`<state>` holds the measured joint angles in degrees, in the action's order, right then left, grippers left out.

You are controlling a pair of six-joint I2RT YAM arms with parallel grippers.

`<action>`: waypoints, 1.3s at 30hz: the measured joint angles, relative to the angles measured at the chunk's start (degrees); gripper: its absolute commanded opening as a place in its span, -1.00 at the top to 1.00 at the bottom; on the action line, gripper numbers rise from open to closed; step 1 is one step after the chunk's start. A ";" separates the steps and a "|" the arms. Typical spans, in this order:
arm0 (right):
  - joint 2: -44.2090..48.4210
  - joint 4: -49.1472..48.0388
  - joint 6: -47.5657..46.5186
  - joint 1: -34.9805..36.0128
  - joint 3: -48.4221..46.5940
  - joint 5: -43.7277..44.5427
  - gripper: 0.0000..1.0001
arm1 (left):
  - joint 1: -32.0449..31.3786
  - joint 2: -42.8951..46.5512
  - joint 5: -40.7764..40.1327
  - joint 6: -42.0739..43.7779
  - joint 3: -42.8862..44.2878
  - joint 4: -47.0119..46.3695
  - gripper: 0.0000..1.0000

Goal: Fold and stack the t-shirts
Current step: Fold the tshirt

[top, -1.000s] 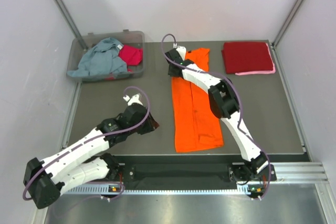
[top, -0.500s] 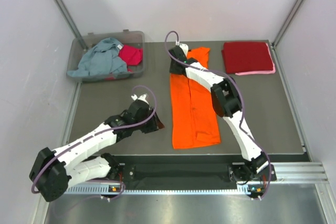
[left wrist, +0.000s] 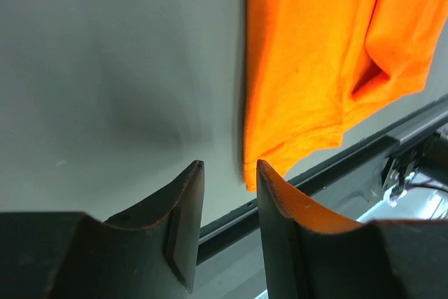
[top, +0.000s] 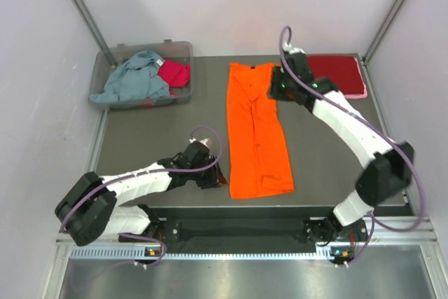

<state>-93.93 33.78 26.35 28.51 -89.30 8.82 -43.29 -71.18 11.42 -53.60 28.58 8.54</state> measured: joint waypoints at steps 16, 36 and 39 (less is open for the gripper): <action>35.26 10.36 1.38 -0.02 42.82 -6.49 0.28 | -9.18 -9.90 -3.28 -3.76 3.13 -4.79 1.00; 37.92 -0.87 8.92 0.74 60.72 -16.09 0.28 | -12.35 -6.69 -3.87 -3.02 14.45 0.28 0.18; 38.07 -2.25 9.18 0.74 61.31 -16.52 0.28 | -12.79 -11.32 -2.78 -2.99 17.22 -3.72 0.18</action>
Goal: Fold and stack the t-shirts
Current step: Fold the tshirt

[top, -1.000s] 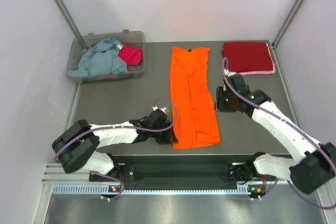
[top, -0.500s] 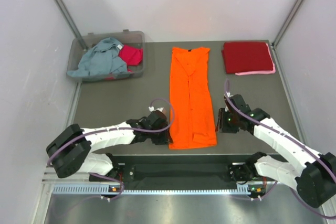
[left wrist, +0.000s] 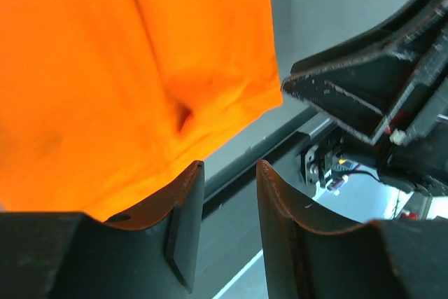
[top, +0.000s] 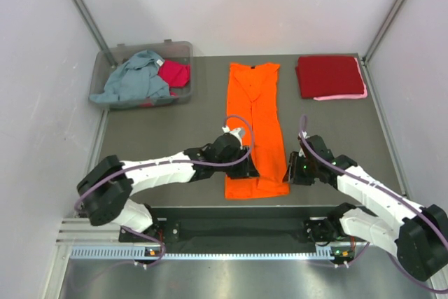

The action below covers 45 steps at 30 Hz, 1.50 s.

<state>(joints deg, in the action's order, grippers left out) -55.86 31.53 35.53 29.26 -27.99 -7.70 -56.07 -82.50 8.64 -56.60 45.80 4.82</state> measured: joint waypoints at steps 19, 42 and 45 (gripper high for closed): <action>2.62 -0.48 0.02 0.00 0.63 0.61 0.26 | -1.86 -16.06 1.60 -0.15 3.69 -4.96 0.62; 4.28 -0.22 0.76 0.00 3.28 -0.09 0.25 | -5.90 -13.44 -2.58 -6.34 3.91 1.22 1.00; 4.37 -0.24 0.79 0.00 3.28 -0.15 0.25 | -5.90 -12.96 -3.72 -6.34 3.91 2.97 1.00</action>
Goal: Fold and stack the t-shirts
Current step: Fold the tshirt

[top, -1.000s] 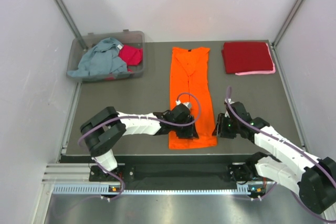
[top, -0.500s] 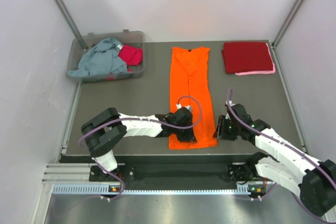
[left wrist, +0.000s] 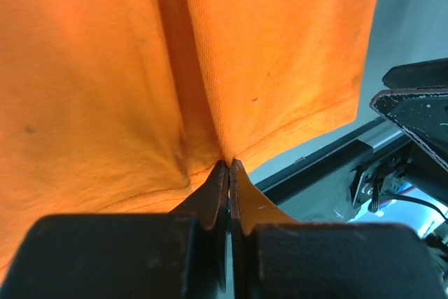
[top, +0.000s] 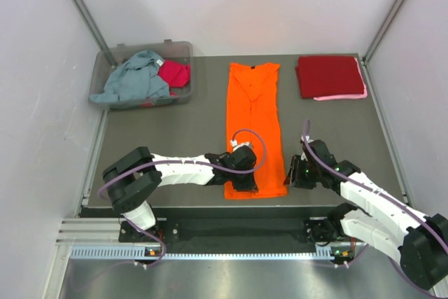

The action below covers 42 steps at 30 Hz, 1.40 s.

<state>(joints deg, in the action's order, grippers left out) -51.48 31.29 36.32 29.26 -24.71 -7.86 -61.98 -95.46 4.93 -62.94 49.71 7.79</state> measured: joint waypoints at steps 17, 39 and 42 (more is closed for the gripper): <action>-0.11 -3.54 1.81 0.00 3.30 -3.10 0.27 | -0.13 0.92 -2.03 0.11 0.00 2.97 1.00; 8.09 -5.60 8.31 0.26 10.08 -5.27 1.00 | -1.51 0.81 -3.15 0.92 0.02 4.20 1.00; 9.42 -5.51 9.97 0.28 11.50 -5.29 0.89 | -1.75 0.81 -3.15 0.92 0.02 4.57 0.90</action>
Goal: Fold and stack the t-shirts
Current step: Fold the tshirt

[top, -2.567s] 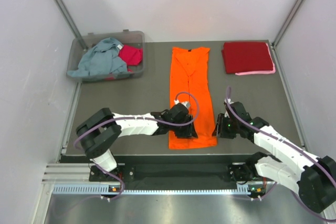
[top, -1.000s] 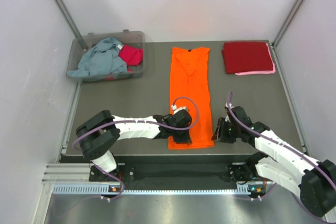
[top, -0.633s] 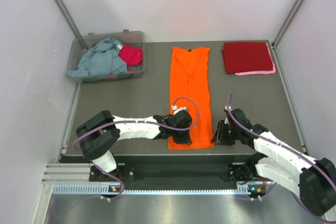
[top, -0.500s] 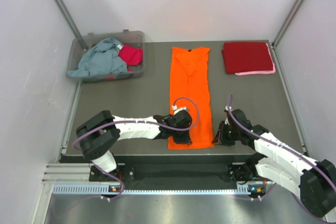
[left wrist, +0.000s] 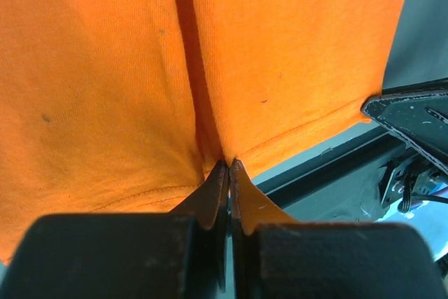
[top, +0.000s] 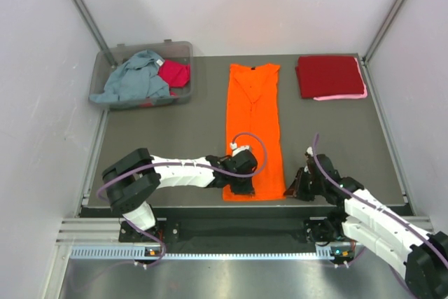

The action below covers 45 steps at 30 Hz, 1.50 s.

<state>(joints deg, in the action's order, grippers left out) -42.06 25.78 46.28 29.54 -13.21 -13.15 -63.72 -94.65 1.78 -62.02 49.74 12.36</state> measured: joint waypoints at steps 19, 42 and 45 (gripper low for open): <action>9.46 10.56 5.68 1.36 -6.49 5.20 0.47 | 7.19 12.26 -0.15 6.82 5.97 10.05 0.35; -37.13 -0.44 14.40 34.95 -30.49 21.49 0.44 | 36.85 24.55 20.37 15.69 -16.65 6.99 0.33; -38.91 -0.66 14.78 35.54 -30.91 22.18 0.45 | 36.83 24.94 21.22 15.65 -17.92 6.43 0.33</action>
<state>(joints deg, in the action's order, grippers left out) -80.97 25.12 61.06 65.08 -44.12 9.04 -26.89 -69.71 23.00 -46.37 31.81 18.79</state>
